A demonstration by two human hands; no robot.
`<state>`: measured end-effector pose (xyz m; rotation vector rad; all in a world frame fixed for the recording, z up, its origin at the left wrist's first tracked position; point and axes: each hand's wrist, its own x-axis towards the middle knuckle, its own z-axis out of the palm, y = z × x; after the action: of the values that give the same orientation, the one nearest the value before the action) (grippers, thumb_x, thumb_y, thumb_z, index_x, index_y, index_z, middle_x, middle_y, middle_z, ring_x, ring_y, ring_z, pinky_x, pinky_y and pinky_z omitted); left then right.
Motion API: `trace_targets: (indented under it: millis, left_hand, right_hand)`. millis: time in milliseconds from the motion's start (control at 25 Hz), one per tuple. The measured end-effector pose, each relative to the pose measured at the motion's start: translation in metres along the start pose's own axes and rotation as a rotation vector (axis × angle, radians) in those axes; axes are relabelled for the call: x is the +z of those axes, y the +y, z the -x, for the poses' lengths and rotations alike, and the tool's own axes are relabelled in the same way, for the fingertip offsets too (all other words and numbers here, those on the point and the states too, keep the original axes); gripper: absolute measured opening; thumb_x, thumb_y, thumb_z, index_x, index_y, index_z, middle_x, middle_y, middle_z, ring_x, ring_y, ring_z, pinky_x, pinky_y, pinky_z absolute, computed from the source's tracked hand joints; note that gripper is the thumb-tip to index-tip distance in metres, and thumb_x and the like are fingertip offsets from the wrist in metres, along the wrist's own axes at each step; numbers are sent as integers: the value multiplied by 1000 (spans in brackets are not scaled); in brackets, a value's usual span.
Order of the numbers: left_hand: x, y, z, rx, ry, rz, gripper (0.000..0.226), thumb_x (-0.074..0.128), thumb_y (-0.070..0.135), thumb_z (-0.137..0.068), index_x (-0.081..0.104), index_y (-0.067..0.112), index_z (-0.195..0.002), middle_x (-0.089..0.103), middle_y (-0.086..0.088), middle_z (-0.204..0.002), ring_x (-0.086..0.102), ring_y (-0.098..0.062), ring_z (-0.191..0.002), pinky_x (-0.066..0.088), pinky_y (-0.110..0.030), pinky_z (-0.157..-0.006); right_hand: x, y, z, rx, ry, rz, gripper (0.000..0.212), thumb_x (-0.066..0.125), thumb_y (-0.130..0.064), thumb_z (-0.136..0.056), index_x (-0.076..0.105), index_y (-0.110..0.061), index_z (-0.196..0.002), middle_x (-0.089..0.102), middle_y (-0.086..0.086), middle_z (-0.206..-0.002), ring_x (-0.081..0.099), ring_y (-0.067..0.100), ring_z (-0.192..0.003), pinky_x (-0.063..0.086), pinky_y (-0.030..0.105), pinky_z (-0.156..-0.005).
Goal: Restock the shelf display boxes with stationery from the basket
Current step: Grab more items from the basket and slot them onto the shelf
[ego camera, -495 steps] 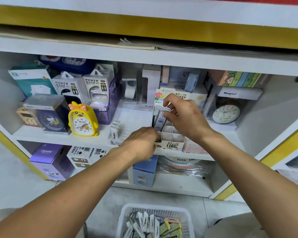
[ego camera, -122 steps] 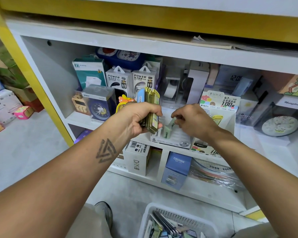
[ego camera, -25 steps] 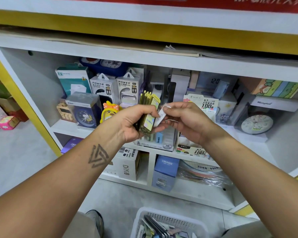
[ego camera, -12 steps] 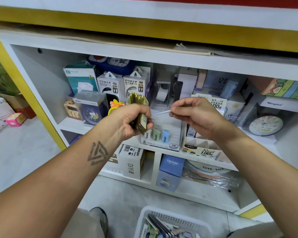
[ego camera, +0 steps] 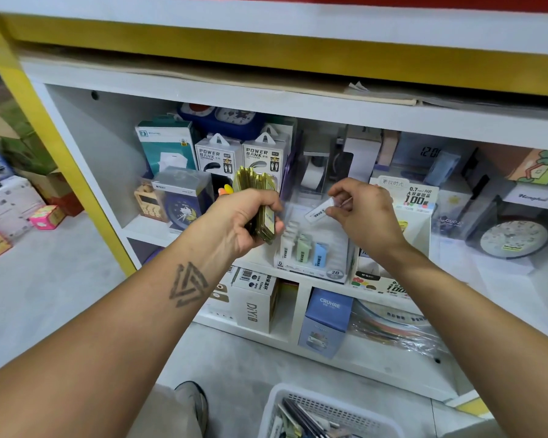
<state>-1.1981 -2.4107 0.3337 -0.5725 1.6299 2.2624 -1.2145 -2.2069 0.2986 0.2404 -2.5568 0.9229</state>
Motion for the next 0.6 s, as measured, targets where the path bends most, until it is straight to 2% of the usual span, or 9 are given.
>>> trace_targets:
  millis: [80, 200, 280, 400, 440, 520, 600]
  left_hand:
    - [-2, 0, 0, -4, 17, -7, 17, 61, -11, -76, 58, 5, -72, 56, -10, -61, 53, -15, -41, 50, -23, -42]
    - [-5, 2, -1, -12, 34, -19, 20, 61, -10, -77, 59, 6, -66, 55, -7, -53, 53, -14, -43, 52, -23, -43]
    - [-5, 2, -2, -19, 39, -29, 21, 61, -10, -78, 59, 7, -65, 55, -7, -50, 53, -15, -46, 52, -23, -44]
    - [-7, 2, -3, -20, 48, -40, 22, 61, -11, -77, 59, 7, -65, 55, -7, -51, 54, -15, -47, 52, -23, -44]
    - [-7, 2, -2, -19, 50, -42, 21, 62, -11, -77, 60, 7, -66, 56, -8, -54, 54, -15, -47, 53, -24, -45]
    - [-8, 2, -2, -17, 48, -43, 19, 62, -11, -77, 60, 7, -69, 56, -8, -58, 55, -15, -47, 53, -24, -45]
    - [-8, 3, -1, -17, 43, -45, 18, 62, -10, -77, 60, 6, -70, 56, -8, -57, 55, -15, -44, 53, -24, -45]
  right_hand:
    - [8, 1, -3, 8, -1, 11, 24, 77, -7, -86, 71, -12, -109, 68, 1, -87, 65, 17, -77, 57, 34, -83]
    - [24, 1, -8, 13, -26, 5, 23, 69, -9, -93, 71, -11, -115, 70, 5, -92, 68, 20, -82, 58, 37, -86]
    - [33, 0, -8, -13, -59, 34, 21, 67, -6, -93, 70, -11, -113, 69, 2, -87, 68, 13, -77, 59, 31, -82]
    - [42, 0, -9, -33, -112, 37, 14, 67, -2, -92, 67, -12, -102, 64, -2, -78, 61, -1, -69, 52, 10, -69]
    - [44, 0, -9, -49, -130, 54, 13, 68, -3, -91, 67, -12, -101, 64, -3, -78, 61, 2, -70, 53, 12, -69]
    - [45, 1, -9, -87, -158, 88, 11, 68, -4, -91, 69, -11, -100, 67, 0, -81, 65, 11, -75, 58, 29, -74]
    - [46, 0, -10, -118, -170, 112, 10, 68, -4, -91, 71, -10, -99, 70, 5, -84, 68, 19, -79, 59, 38, -77]
